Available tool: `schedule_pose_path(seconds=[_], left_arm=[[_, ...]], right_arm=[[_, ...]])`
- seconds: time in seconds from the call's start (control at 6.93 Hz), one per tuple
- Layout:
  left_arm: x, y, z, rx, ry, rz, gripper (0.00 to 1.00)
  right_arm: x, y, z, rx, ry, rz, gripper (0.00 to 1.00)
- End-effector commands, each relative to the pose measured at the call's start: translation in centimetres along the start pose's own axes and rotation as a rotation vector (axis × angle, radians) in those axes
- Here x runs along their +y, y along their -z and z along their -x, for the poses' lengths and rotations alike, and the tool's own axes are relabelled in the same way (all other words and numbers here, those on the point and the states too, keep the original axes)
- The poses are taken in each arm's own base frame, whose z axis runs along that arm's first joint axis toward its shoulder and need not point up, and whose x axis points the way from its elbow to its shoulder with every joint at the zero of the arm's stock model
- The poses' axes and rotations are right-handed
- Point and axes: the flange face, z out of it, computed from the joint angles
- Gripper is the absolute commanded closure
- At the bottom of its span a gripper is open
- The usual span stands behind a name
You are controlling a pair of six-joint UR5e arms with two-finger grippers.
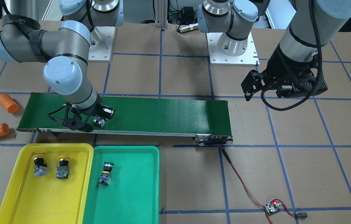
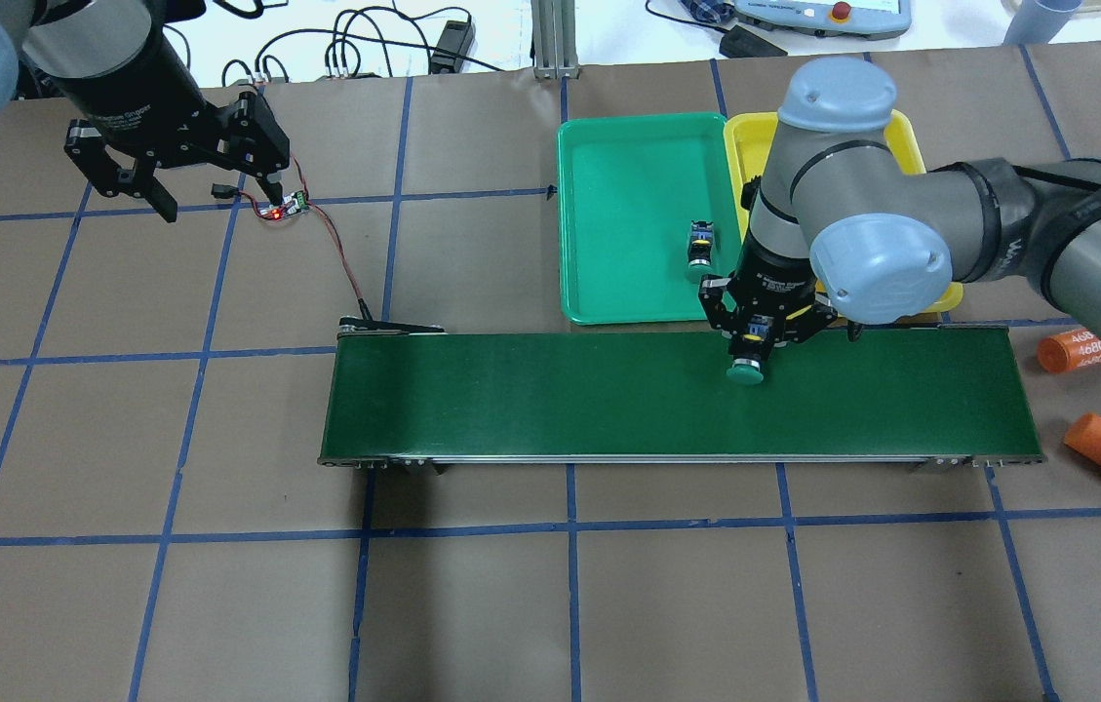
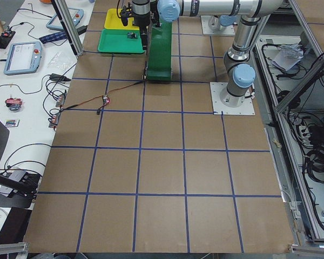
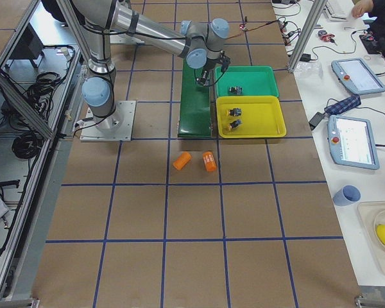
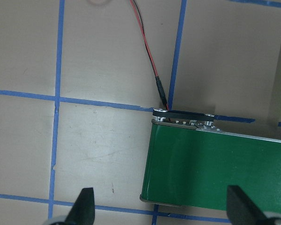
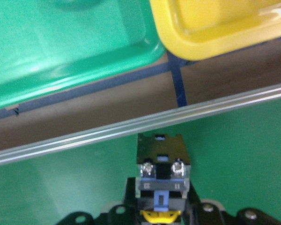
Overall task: Sort buttons by color to trays
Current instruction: 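Carry the green-capped button into the green tray and release it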
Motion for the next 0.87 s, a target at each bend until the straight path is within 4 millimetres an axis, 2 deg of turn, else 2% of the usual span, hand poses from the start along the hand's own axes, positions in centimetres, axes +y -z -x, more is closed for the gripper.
schedule_pose_path(seconds=[0.0,0.29,0.43,0.58,0.72], left_arm=[[0.3,0.1,0.0,0.000,-0.001,-0.002,0.00],[0.5,-0.1,0.1,0.000,0.001,0.001,0.00],[0.4,-0.1,0.1,0.000,0.001,0.000,0.00],[0.3,0.1,0.1,0.000,0.001,-0.005,0.00],[0.3,0.1,0.1,0.000,0.001,-0.005,0.00]], right_arm=[[-3.8,5.3,1.6,-0.035,0.010,-0.117,1.00],[-7.2,5.1,3.7,-0.062,0.039,-0.169,1.00],[-8.1,3.7,5.9,-0.097,0.069,-0.224,1.00],[-9.8,0.9,6.8,-0.104,0.076,-0.251,1.00],[-11.0,-1.0,7.5,-0.117,0.084,-0.282,1.00]])
